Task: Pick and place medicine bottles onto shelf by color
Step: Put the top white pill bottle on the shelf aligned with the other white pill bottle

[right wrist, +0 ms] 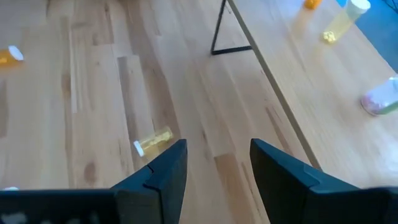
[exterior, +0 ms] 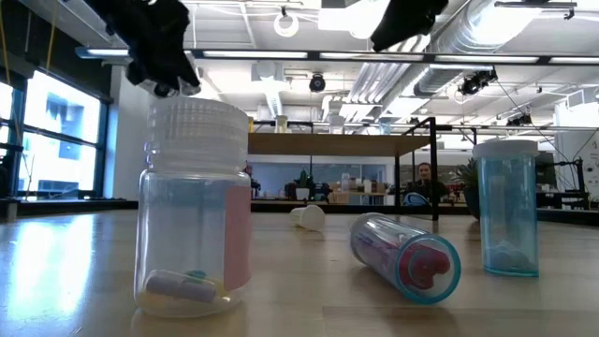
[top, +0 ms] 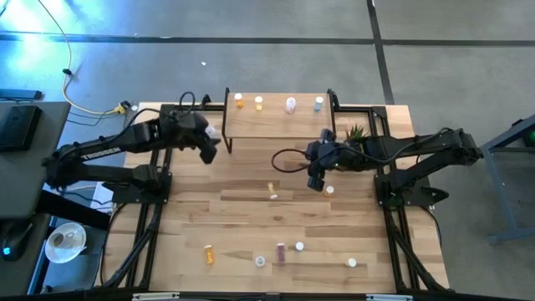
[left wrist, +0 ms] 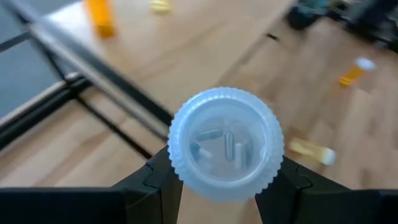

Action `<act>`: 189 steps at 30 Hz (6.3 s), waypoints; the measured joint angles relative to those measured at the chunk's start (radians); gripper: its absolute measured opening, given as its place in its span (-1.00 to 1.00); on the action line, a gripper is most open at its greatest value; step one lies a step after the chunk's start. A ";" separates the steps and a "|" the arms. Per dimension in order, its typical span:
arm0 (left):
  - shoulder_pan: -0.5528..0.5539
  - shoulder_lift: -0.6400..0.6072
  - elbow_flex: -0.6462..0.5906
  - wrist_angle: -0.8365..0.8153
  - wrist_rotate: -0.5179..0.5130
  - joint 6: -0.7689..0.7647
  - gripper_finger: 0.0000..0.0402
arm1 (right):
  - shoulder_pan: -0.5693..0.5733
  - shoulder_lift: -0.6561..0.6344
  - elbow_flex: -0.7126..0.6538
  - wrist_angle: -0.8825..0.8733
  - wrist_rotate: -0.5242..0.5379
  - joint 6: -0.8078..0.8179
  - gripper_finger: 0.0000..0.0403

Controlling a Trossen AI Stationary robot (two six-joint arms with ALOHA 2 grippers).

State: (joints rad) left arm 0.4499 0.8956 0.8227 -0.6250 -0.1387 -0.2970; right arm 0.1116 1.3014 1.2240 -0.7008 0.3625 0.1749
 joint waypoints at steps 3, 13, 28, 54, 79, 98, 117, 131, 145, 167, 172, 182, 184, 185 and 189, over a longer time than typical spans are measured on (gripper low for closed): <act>-0.084 0.003 0.000 0.001 -0.003 -0.017 -0.28 | 0.000 0.000 0.000 0.019 -0.006 0.000 -0.17; -0.326 0.063 0.000 0.119 -0.064 -0.040 -0.28 | 0.000 0.018 0.000 0.050 -0.007 -0.013 -0.17; -0.469 0.323 0.000 0.352 -0.081 0.022 -0.28 | 0.000 0.117 -0.001 0.219 -0.076 -0.167 0.00; -0.537 0.483 0.000 0.528 -0.119 0.091 -0.28 | -0.007 0.304 -0.002 0.673 -0.351 -0.339 0.06; -0.535 0.483 0.000 0.562 -0.186 0.194 -0.28 | -0.029 0.415 -0.002 0.794 -0.372 -0.254 0.01; -0.535 0.483 0.000 0.592 -0.191 0.213 -0.25 | -0.040 0.414 -0.002 0.773 -0.374 -0.235 -0.41; -0.535 0.474 0.000 0.592 -0.201 0.243 0.06 | -0.039 0.321 -0.002 0.654 -0.247 -0.279 -0.34; -0.536 0.461 0.000 0.560 -0.198 0.247 0.06 | -0.053 0.046 -0.002 0.444 -0.049 -0.376 -0.34; -0.536 0.462 0.000 0.555 -0.203 0.248 0.06 | -0.216 -0.078 -0.491 1.020 0.005 -0.306 -0.34; -0.536 0.462 0.000 0.570 -0.209 0.249 0.06 | -0.373 0.151 -0.626 1.539 -0.044 -0.341 -0.34; -0.536 0.462 0.000 0.569 -0.209 0.248 0.06 | -0.403 0.200 -0.594 1.541 -0.040 -0.342 -0.34; -0.536 0.462 0.000 0.565 -0.209 0.249 0.06 | -0.446 0.258 -0.562 1.524 -0.037 -0.330 -0.34; -0.536 0.462 0.000 0.564 -0.209 0.249 0.06 | -0.449 0.258 -0.562 1.521 -0.037 -0.324 -0.34; -0.536 0.462 0.000 0.564 -0.209 0.249 0.06 | -0.452 0.258 -0.562 1.521 -0.037 -0.315 -0.34; -0.536 0.462 0.000 0.563 -0.209 0.249 0.06 | -0.466 0.258 -0.562 1.515 -0.037 -0.305 -0.34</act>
State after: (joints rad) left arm -0.0856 1.3575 0.8223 -0.0624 -0.3477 -0.0483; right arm -0.3547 1.5597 0.6617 0.8143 0.3256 -0.1303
